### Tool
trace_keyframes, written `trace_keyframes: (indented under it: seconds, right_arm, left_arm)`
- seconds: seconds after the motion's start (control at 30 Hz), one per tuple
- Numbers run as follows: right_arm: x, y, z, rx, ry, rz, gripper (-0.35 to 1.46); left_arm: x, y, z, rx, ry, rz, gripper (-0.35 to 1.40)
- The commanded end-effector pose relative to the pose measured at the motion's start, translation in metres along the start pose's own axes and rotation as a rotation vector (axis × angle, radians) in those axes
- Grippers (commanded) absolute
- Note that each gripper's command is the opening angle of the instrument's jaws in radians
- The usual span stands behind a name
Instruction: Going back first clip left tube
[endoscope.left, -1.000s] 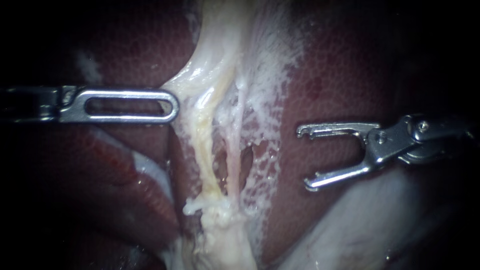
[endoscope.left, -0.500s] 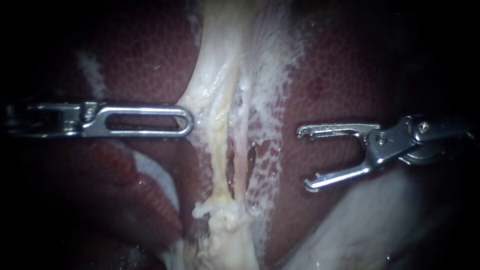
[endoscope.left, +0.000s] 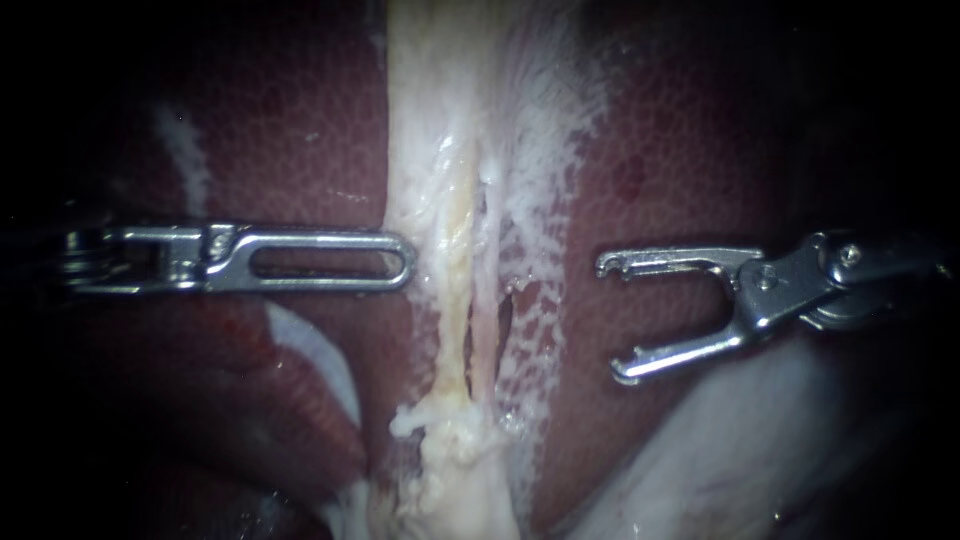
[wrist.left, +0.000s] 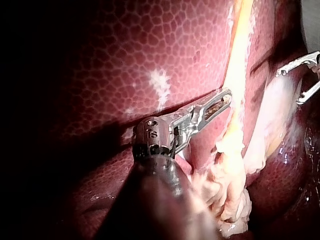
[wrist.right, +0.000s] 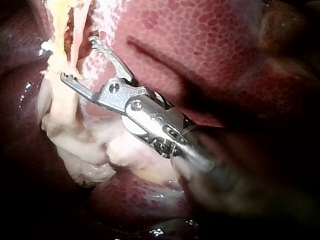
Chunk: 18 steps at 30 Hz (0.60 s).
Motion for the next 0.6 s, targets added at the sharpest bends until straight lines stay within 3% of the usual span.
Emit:
trace_keyframes:
  seconds: [0.03, 0.6]
  right_arm:
    - [0.0, 0.0, 0.0, 0.0, 0.0, 0.0, 0.6]
    - [0.0, -0.0001, 0.0, 0.0, 0.003, 0.0, 0.6]
  left_arm:
    - [0.0, 0.0, 0.0, 0.001, 0.0, 0.0, -0.35]
    - [0.0, -0.0002, 0.0, 0.001, 0.001, 0.0, -0.35]
